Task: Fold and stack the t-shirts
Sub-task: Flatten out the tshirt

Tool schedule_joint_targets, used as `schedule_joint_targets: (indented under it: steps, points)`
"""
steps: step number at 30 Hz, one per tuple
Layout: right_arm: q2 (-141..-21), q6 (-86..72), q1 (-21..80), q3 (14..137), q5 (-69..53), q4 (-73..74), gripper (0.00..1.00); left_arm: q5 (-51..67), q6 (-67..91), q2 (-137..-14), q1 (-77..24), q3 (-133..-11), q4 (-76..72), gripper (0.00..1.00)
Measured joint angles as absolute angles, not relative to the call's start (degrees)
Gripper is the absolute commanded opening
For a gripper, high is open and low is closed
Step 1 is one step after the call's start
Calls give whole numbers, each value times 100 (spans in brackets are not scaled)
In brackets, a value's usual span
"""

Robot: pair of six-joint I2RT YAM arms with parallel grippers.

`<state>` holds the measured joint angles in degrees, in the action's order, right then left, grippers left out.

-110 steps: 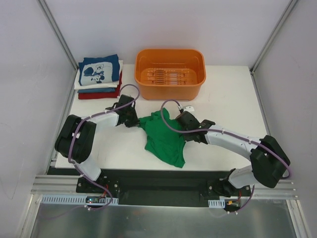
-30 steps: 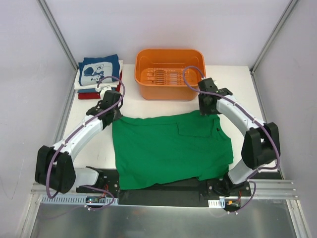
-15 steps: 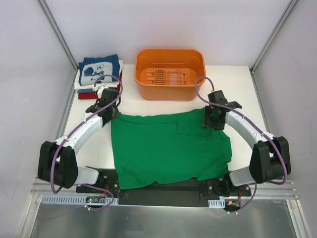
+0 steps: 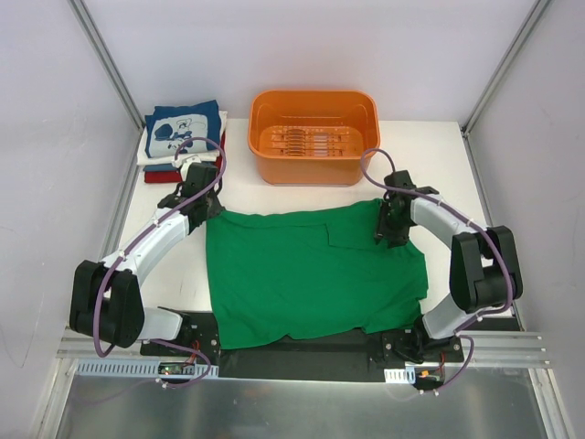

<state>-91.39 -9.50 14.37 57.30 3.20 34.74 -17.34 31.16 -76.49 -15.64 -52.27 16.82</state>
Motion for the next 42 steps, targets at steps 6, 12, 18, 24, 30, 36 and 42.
schedule_joint_targets:
  steps: [6,12,18,24,30,36,42]
  points:
    - [-9273,-950,1347,5730,272,3328,40,-1684,3116,-7612,-1564,-5177,1660,0]
    - [-9397,-954,1337,5699,250,3188,34,-1671,3118,-7498,-1564,-5146,1656,0]
    - [-9480,-969,1337,5680,246,3138,11,-1651,3146,-7378,-1564,-5063,1656,0]
    - [-9465,-1007,1337,5677,266,3118,2,-1627,3181,-7323,-1564,-5063,1656,0]
    - [-8884,-996,1337,5706,447,3321,1,-1498,3197,-7214,-1564,-5063,1658,0]
    - [-7649,-910,1337,6333,742,3795,1,-1334,3192,-6617,-1564,-5074,1667,0]
    - [-6364,-657,1302,7889,1164,4276,1,-1083,3079,-5527,-1564,-5363,1730,0]
